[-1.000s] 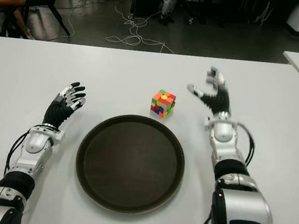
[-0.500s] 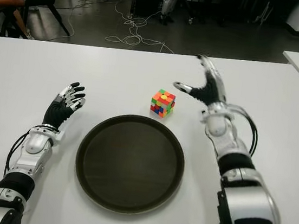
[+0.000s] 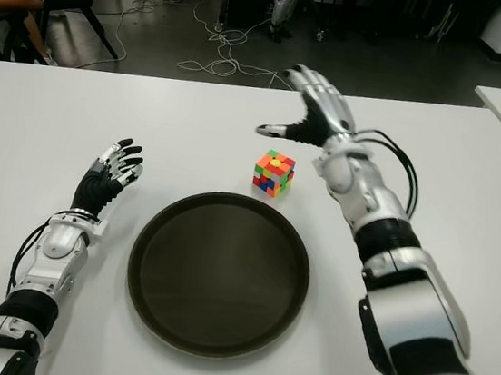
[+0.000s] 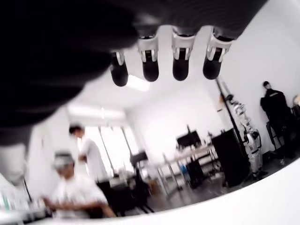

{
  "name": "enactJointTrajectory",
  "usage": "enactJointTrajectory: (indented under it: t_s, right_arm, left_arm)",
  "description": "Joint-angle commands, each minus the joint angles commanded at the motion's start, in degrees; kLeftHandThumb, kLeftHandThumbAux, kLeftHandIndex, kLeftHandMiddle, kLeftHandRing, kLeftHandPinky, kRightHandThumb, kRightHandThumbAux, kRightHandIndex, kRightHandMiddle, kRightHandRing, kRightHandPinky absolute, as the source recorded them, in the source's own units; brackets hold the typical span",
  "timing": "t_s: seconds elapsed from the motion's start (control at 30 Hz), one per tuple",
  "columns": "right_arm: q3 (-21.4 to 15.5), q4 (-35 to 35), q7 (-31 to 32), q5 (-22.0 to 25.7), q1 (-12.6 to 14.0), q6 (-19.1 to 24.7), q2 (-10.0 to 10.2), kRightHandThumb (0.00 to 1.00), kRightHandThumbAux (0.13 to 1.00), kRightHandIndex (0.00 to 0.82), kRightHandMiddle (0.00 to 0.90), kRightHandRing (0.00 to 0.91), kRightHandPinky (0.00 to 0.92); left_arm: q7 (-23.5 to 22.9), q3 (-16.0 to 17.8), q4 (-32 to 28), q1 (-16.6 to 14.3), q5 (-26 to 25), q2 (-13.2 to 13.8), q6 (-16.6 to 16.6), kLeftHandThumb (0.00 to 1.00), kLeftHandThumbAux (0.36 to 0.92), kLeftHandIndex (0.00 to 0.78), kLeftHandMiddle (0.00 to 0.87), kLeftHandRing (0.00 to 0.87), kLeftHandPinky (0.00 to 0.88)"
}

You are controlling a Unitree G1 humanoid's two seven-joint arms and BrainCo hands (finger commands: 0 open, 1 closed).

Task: Pick up the Rubik's Cube and put it in the plate

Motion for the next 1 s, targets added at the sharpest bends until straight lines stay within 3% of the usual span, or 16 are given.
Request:
enactJointTrajectory:
  t_s: [0.27, 0.47, 1.0]
  right_arm:
    - [4.0, -1.9, 6.4, -1.7, -0.9, 1.5, 0.0, 0.000, 0.466, 0.000, 0.066, 0.069, 0.101]
    - [5.0, -2.7, 8.5, -1.4, -0.7, 1.7, 0.1, 0.008, 0.471, 0.000, 0.082, 0.098, 0.150]
    - [7.3, -6.6, 12.4, -2.6, 0.5, 6.9, 0.2, 0.000, 0.419, 0.000, 0.064, 0.088, 0.179]
  left_arm:
    - [0.2, 0.0, 0.8, -0.1, 0.1, 0.0, -0.9, 0.086, 0.590, 0.108, 0.178, 0.155, 0.106]
    - [-0.1, 0.1, 1.3, -0.1, 0.1, 0.2, -1.7, 0.089, 0.595, 0.113, 0.179, 0.156, 0.113]
    - [-1.0, 0.2, 1.2, -0.2, -0.4, 0.3, -2.2, 0.086, 0.608, 0.099, 0.172, 0.152, 0.110]
